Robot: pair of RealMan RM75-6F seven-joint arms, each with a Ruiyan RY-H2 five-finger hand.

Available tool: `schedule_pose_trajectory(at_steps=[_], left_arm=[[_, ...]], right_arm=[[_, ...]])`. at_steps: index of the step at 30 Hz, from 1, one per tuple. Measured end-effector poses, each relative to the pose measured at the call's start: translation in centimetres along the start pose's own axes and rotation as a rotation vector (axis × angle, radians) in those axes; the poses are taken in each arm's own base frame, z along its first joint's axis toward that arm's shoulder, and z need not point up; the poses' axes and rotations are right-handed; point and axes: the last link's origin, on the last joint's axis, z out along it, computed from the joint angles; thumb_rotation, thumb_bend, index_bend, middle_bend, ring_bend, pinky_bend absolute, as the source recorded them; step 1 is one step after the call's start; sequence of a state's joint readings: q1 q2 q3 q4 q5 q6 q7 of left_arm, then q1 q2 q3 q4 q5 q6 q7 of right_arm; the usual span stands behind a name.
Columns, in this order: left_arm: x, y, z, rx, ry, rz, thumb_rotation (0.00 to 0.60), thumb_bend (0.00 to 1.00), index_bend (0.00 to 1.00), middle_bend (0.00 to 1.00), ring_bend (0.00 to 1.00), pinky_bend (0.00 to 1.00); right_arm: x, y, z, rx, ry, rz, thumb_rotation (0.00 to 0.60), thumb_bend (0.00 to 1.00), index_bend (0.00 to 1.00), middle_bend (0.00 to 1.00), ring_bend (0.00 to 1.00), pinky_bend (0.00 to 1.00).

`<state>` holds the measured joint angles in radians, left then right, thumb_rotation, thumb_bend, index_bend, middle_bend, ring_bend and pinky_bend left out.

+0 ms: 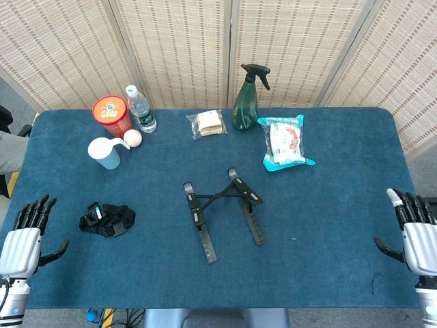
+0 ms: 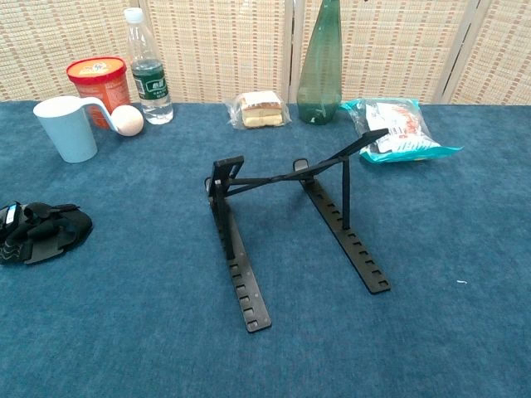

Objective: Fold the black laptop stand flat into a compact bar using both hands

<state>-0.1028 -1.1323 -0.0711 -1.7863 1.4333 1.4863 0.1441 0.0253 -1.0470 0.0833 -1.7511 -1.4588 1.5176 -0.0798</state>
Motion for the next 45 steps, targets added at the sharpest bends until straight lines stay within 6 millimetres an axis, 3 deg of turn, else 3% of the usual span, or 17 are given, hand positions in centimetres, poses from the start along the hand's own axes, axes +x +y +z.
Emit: schedule_pose_trajectory(at_steps=[21, 23, 27, 45], left_arm=[[0.1, 0.0, -0.3, 0.0, 0.003, -0.002, 0.6, 0.23, 0.04, 0.01, 0.0, 0.0], [0.1, 0.0, -0.4, 0.001, 0.003, -0.002, 0.6, 0.23, 0.04, 0.0, 0.0, 0.0], [0.1, 0.0, -0.4, 0.004, 0.001, 0.0, 0.6, 0.23, 0.04, 0.01, 0.0, 0.0], [-0.2, 0.0, -0.3, 0.011, -0.01, 0.004, 0.6, 0.23, 0.04, 0.0, 0.0, 0.0]], right_arm=[[0.2, -1.5, -0.2, 0.165, -0.065, 0.118, 0.6, 0.13, 0.0, 0.13, 0.0, 0.0], [0.2, -1.7, -0.2, 0.191, -0.09, 0.138, 0.6, 0.13, 0.01, 0.18, 0.02, 0.05], [-0.1, -2.3, 0.1, 0.25, -0.14, 0.183, 0.6, 0.13, 0.16, 0.29, 0.11, 0.18], [-2.9, -6.9, 4.2, 0.477, -0.389, 0.207, 0.6, 0.13, 0.23, 0.36, 0.18, 0.22]])
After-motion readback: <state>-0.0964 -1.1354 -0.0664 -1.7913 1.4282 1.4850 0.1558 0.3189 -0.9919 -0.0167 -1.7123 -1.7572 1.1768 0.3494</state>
